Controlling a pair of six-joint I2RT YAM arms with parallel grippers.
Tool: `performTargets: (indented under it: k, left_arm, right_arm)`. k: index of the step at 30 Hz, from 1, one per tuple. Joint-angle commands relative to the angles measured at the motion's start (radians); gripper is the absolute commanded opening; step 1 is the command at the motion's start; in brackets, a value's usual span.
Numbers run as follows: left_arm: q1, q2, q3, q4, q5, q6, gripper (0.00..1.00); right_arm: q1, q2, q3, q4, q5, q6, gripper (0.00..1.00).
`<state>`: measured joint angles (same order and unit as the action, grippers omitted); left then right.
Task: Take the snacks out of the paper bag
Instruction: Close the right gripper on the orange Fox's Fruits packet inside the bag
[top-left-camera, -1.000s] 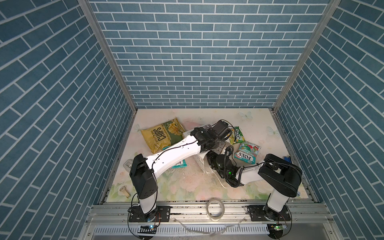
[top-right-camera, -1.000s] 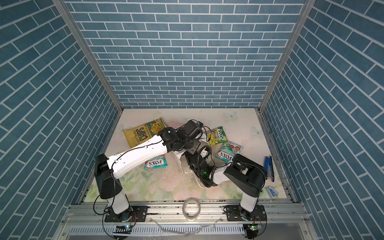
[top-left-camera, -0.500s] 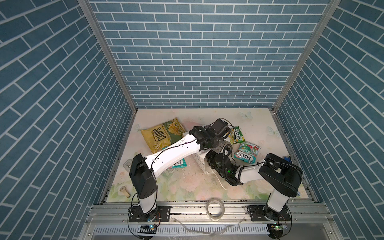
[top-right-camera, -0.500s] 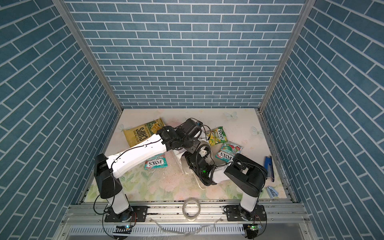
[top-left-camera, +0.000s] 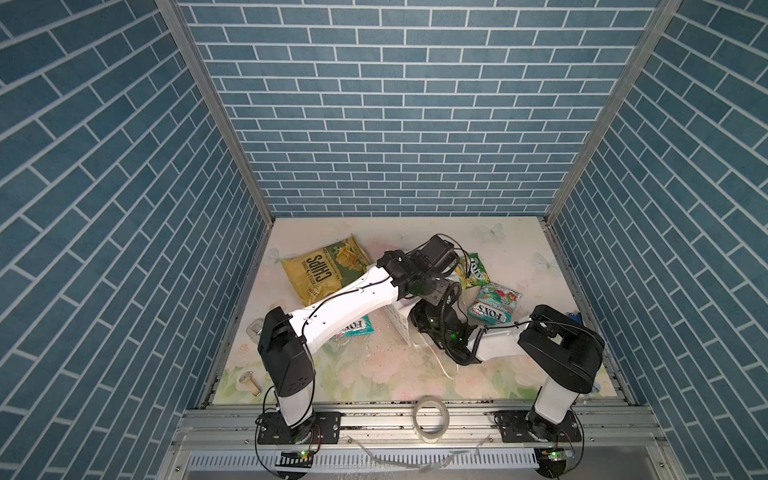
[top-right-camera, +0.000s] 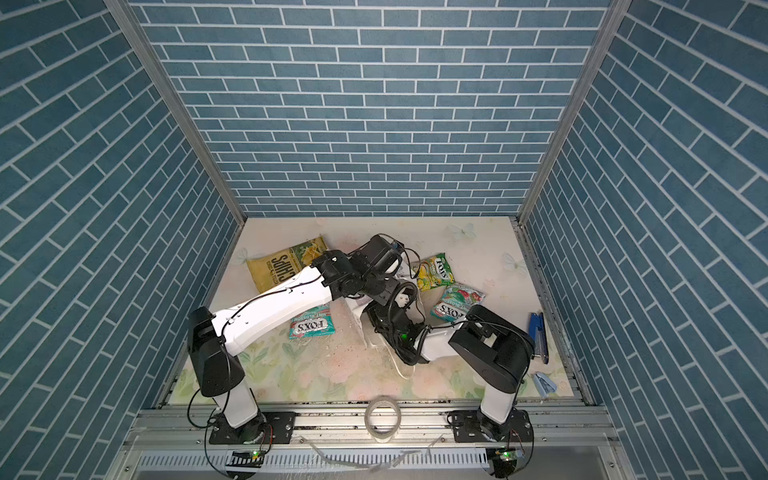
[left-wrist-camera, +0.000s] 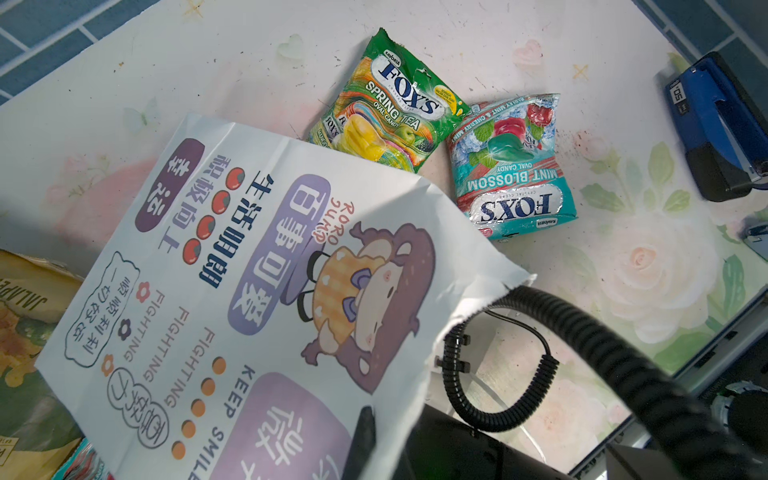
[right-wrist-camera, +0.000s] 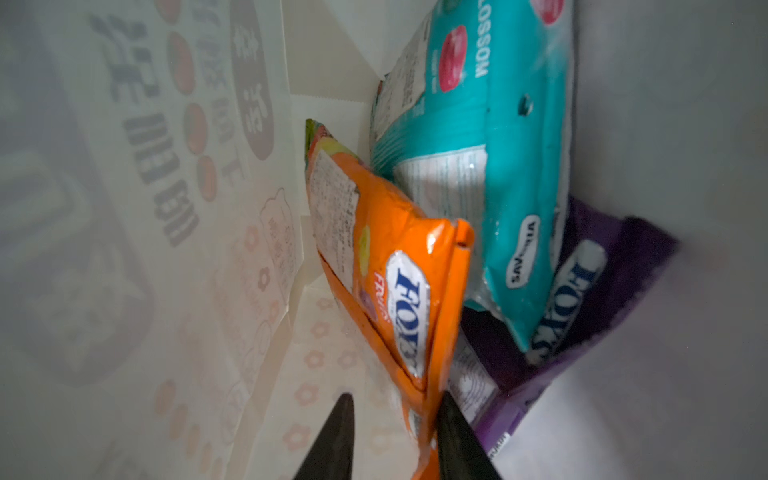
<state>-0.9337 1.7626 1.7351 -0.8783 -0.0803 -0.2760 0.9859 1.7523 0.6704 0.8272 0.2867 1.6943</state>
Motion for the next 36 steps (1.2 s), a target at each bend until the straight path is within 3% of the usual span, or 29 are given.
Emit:
performTargets:
  k: [1, 26, 29, 34, 36]
  left_arm:
    - [0.004, -0.026, 0.029, -0.029, 0.02, 0.001, 0.0]
    - [0.016, -0.027, 0.041, -0.042, 0.069, 0.0, 0.0]
    - [0.016, -0.03, 0.043, -0.043, 0.071, 0.0, 0.0]
    - [0.024, -0.031, 0.04, -0.045, 0.076, 0.001, 0.0]
    - [0.03, -0.031, 0.041, -0.046, 0.078, 0.002, 0.0]
  right_arm:
    - [-0.008, -0.003, 0.001, -0.01, 0.002, -0.022, 0.34]
    - [-0.047, 0.08, 0.077, -0.054, -0.055, -0.042, 0.34]
    - [-0.049, 0.083, 0.084, -0.053, -0.054, -0.048, 0.26]
    - [-0.048, 0.058, 0.079, -0.059, -0.045, -0.077, 0.0]
    - [-0.049, 0.043, 0.074, -0.062, -0.041, -0.086, 0.0]
